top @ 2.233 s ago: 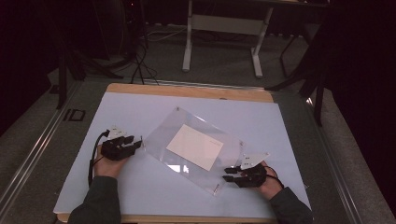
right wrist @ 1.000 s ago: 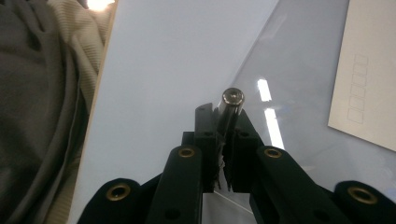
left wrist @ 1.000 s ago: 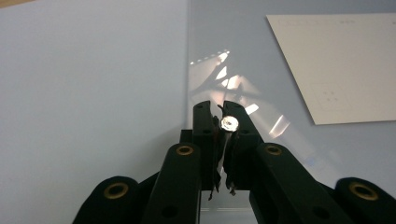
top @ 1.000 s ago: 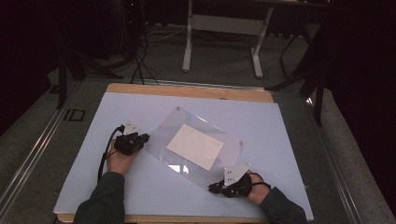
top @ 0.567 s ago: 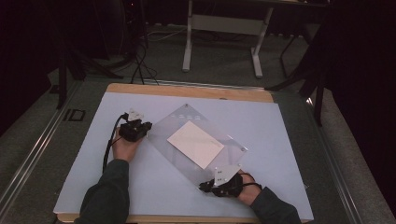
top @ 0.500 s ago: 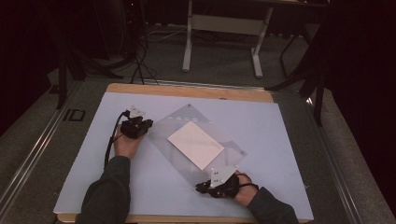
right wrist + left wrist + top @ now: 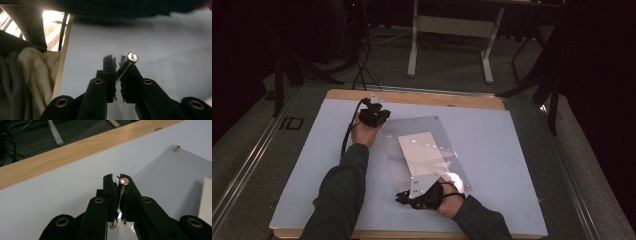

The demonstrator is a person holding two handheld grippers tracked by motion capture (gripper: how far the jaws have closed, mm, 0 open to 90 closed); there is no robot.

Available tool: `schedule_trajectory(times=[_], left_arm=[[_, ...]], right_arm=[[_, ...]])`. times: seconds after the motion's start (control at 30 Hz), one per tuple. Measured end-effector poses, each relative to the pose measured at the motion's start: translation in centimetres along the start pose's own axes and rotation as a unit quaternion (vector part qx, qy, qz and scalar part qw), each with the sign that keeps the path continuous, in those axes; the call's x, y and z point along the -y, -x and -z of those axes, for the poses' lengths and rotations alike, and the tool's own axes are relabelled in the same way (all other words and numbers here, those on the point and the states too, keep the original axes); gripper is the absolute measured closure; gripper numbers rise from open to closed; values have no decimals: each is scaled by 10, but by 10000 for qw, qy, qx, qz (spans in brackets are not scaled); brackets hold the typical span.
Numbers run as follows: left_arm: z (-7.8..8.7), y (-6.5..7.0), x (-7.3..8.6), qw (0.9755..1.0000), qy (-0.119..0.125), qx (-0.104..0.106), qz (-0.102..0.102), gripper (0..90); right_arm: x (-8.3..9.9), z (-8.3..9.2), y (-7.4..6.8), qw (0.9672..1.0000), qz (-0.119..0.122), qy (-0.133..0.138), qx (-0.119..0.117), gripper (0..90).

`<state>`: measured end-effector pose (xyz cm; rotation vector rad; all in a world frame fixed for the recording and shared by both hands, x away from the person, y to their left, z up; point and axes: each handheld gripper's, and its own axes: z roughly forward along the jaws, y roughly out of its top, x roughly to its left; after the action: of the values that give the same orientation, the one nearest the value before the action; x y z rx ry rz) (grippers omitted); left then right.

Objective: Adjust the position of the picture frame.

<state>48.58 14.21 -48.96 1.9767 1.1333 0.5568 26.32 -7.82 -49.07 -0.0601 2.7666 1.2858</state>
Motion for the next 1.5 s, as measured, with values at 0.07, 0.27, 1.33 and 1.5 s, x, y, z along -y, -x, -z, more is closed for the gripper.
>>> schedule_trajectory(times=[0.07, 0.27, 1.33, 1.5], left_arm=[[-6, 6, -8, 9999, 36, 94, -5, 837], [-23, 27, -35, 9962, -289, 360, -740, 832], [31, -6, 42, 9950, 112, 895, 420, 597], [50, -6, 56, 9953, 198, 820, 481, 595]], right_arm=[[-9, -8, -1, 10000, 30, 24, 5, 836], [-28, -37, 4, 9997, 36, 218, -99, 851], [-7, -27, 34, 9980, -387, 470, -191, 604], [2, -17, 50, 9968, -616, 513, 46, 598]])
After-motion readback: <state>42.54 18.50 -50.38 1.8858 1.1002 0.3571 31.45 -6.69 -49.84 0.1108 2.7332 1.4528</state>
